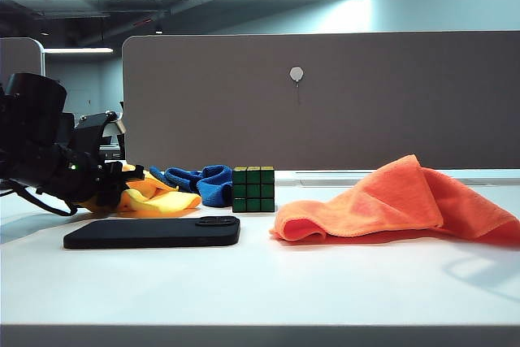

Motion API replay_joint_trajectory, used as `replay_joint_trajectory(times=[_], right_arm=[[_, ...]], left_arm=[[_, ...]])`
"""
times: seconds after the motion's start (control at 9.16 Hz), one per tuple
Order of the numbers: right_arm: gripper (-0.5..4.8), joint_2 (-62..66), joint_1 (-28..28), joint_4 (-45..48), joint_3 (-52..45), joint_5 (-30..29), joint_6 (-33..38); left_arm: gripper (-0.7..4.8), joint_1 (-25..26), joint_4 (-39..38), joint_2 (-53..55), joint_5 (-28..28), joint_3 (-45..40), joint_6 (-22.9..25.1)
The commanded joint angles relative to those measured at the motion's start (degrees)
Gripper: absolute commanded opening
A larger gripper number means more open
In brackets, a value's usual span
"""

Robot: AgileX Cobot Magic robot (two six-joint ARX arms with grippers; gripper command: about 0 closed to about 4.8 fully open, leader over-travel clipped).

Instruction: Pick up a rag that is the same color as the top surface of the Rubik's Cube and cover the cube with it.

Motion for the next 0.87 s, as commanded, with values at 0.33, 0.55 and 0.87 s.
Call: replay_joint_trajectory(times=[0.33,0.55,0.87], right_arm=[[-0.01,0.04,0.00,0.61,0.31,-0.09,-0.09],[-0.01,0.52,0.00,0.68,0.31,-0.09,-0.09],[-0.01,0.52,0.00,0.76,0.31,-0.11,-0.09]], left_arm=[[-0.06,-2.80,13.94,-6.10,12.79,0.04,-11.17],[-0.06,-8.11,10.67,-14.27,14.86,0.04,-11.15],[-0.06,-13.35,9.90,-14.91,13.75,0.07,-10.71]])
